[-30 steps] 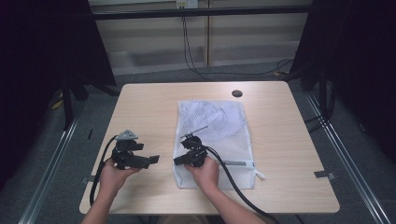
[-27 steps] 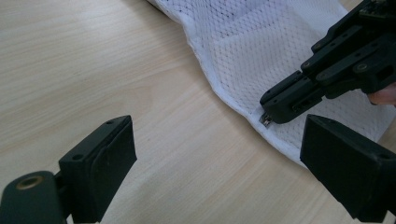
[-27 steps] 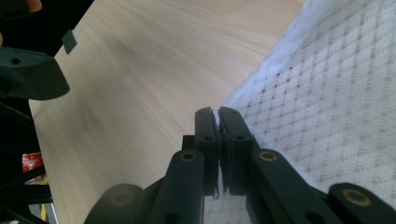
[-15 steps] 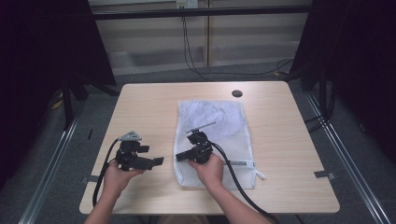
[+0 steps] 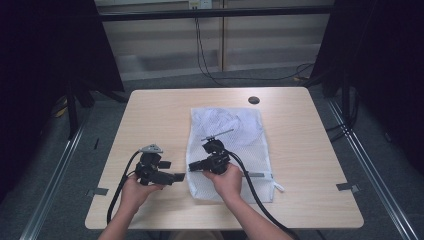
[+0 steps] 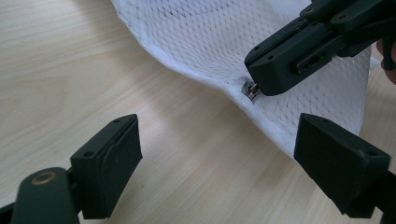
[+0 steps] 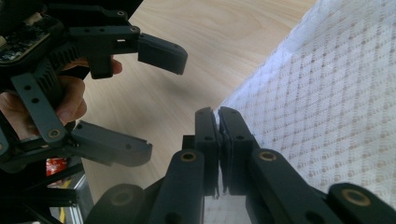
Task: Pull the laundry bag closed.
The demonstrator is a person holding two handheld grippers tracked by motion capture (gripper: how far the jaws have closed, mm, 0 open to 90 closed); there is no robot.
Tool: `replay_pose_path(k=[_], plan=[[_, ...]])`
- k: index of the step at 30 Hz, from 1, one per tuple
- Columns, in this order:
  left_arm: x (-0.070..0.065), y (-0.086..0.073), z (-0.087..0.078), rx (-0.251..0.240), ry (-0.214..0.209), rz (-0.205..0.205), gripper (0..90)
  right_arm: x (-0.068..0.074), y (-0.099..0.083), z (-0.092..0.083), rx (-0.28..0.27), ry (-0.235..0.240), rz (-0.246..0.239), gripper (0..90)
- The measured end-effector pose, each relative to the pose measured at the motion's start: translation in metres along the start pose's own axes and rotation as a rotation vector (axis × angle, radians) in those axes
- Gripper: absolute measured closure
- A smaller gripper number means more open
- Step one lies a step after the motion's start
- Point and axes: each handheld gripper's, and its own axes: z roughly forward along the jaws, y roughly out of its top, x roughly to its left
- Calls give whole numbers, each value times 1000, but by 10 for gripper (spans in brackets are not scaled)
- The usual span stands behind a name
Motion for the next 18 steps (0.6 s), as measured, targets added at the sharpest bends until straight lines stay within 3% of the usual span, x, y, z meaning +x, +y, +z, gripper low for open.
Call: replay_pose_path(k=[15, 18], plan=[[-6, 3, 18, 4, -70, -42, 171, 1, 1, -8, -23, 0, -4, 871], [-8, 4, 20, 11, -71, -34, 174, 1, 1, -8, -35, 3, -6, 871]])
